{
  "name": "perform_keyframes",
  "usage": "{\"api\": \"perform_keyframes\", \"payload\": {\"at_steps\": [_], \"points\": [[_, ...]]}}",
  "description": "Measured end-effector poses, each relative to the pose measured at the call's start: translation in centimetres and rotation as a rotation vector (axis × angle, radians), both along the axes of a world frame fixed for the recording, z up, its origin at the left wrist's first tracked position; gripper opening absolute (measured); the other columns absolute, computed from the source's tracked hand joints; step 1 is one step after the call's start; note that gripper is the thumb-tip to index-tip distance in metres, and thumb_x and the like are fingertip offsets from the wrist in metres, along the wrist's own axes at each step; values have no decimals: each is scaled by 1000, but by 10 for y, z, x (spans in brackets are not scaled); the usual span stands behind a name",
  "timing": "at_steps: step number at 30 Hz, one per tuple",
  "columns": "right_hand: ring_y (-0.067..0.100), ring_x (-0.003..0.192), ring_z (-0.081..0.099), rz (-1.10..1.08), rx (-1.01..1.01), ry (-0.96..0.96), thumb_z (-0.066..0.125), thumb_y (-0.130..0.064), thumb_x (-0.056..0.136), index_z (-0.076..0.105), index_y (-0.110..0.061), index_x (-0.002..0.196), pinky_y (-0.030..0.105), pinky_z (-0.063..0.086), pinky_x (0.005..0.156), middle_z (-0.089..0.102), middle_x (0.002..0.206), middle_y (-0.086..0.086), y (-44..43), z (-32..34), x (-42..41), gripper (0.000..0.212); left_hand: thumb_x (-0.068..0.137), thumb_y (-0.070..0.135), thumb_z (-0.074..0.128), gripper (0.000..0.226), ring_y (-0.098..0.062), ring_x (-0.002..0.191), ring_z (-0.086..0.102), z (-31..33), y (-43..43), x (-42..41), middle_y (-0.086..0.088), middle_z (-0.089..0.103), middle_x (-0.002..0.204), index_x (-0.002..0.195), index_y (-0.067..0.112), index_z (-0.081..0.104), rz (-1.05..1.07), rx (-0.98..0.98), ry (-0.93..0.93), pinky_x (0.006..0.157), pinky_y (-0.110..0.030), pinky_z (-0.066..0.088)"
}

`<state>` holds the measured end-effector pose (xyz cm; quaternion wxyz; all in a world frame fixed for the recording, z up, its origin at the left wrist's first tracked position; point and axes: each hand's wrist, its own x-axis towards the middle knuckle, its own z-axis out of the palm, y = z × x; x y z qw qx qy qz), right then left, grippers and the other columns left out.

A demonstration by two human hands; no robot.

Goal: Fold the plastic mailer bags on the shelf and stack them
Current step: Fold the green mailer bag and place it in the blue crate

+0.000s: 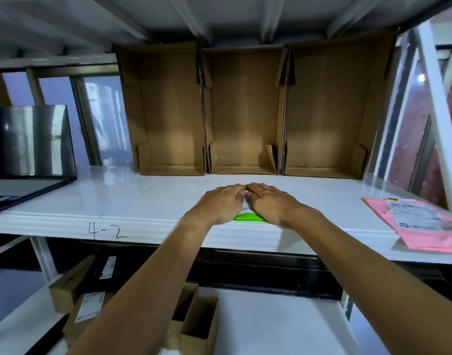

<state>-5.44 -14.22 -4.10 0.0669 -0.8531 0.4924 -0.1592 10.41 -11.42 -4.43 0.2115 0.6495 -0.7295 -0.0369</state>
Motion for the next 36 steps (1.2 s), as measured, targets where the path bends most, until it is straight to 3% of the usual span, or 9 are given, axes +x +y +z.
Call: {"api": "perform_keyframes", "payload": {"at_steps": [6, 9, 13, 19, 23, 25, 29, 32, 36], "points": [[22, 146, 28, -19, 15, 11, 19, -44, 105, 36, -26, 149, 46, 24, 117, 32, 159, -1, -5, -1, 2, 50, 108, 34, 22, 45, -26, 139, 41, 2, -1, -3, 0, 43, 156, 147, 32, 43, 24, 35, -57, 112, -41, 33], [24, 145, 29, -22, 27, 77, 15, -44, 101, 38, -25, 146, 50, 28, 115, 33, 157, 2, -6, -2, 3, 53, 109, 28, 17, 47, -25, 143, 35, 5, 3, -7, -3, 37, 159, 151, 20, 38, 47, 81, -129, 113, -43, 31], [24, 143, 30, -47, 57, 55, 16, -40, 102, 43, -25, 140, 49, 31, 112, 36, 154, 3, -4, 0, 3, 49, 107, 26, 15, 48, -22, 146, 29, 6, 0, -5, 4, 31, 162, 149, 22, 39, 64, 96, -180, 114, -47, 29], [30, 130, 42, -104, 77, 12, 16, -46, 97, 50, -19, 123, 41, 35, 96, 48, 139, 9, -6, 1, 1, 50, 102, 16, 26, 48, -35, 138, 39, -2, -6, -1, -7, 38, 156, 149, 15, 36, 168, 46, -224, 108, -50, 34], [31, 125, 42, -136, 88, -12, 24, -26, 103, 45, -21, 100, 41, 34, 97, 50, 131, 14, -4, 3, 2, 22, 100, 13, 31, 44, -38, 127, 46, -2, -4, -1, -11, 48, 145, 143, 12, 42, 183, -2, -203, 98, -47, 40], [32, 126, 42, -146, 90, -43, 28, -21, 103, 50, -16, 107, 40, 34, 98, 49, 132, 15, -2, 4, 2, 23, 98, 18, 29, 46, -37, 128, 46, -3, -3, -1, -11, 49, 144, 142, 13, 43, 180, 4, -159, 99, -46, 41], [35, 129, 41, -143, 97, -147, 29, -29, 105, 51, -11, 121, 41, 35, 103, 48, 134, 17, -4, 2, -2, 33, 82, 44, 13, 73, -32, 126, 51, 2, 5, 0, -9, 57, 137, 134, 14, 54, 170, 29, 47, 107, -46, 40], [34, 137, 37, -160, 63, -215, 32, -32, 104, 49, -6, 135, 39, 31, 105, 43, 144, 15, 4, 6, -6, 43, 89, 47, 15, 64, -32, 125, 48, 3, 9, -2, -10, 55, 138, 130, 15, 52, 205, 26, 95, 104, -44, 40], [34, 141, 35, -270, 37, -325, 32, -46, 104, 32, -7, 151, 39, 31, 109, 37, 155, 15, 7, 8, -12, 61, 98, 45, 29, 52, -34, 127, 47, 2, 10, -1, -14, 54, 138, 130, 10, 51, 273, -26, 142, 105, -44, 39]]}}
